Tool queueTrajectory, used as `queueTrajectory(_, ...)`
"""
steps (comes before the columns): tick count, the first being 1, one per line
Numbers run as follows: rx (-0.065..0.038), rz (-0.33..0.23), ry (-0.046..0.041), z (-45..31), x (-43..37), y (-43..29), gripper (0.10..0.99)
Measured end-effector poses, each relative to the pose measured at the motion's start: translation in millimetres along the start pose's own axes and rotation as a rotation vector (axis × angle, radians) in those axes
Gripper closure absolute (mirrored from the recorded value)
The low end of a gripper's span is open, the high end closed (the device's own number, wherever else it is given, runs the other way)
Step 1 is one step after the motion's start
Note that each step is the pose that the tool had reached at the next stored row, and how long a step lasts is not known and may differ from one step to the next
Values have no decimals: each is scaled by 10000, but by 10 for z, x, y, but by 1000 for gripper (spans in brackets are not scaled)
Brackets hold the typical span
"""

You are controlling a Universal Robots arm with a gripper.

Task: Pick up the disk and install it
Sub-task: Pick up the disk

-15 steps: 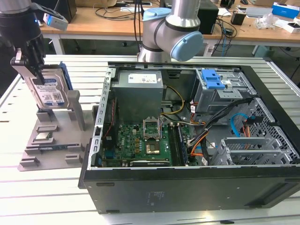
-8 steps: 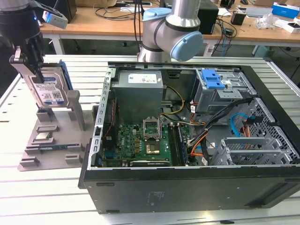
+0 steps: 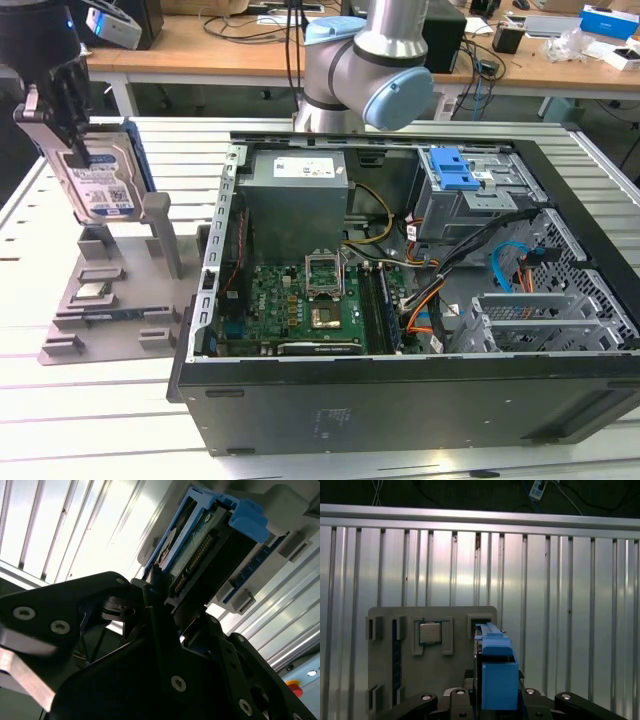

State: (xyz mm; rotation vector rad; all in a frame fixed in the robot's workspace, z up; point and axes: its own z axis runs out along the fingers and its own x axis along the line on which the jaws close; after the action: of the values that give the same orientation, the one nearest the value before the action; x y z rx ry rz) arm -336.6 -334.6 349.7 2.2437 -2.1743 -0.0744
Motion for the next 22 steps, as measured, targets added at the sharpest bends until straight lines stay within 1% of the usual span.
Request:
queueTrajectory(2, 0, 0, 0, -38, -5, 1, 718)
queueTrajectory(10, 0, 0, 0, -130, -13, 5, 718)
queueTrajectory(13, 0, 0, 0, -181, -17, 8, 718)
queueTrajectory(22, 0, 0, 0, -251, -19, 11, 718)
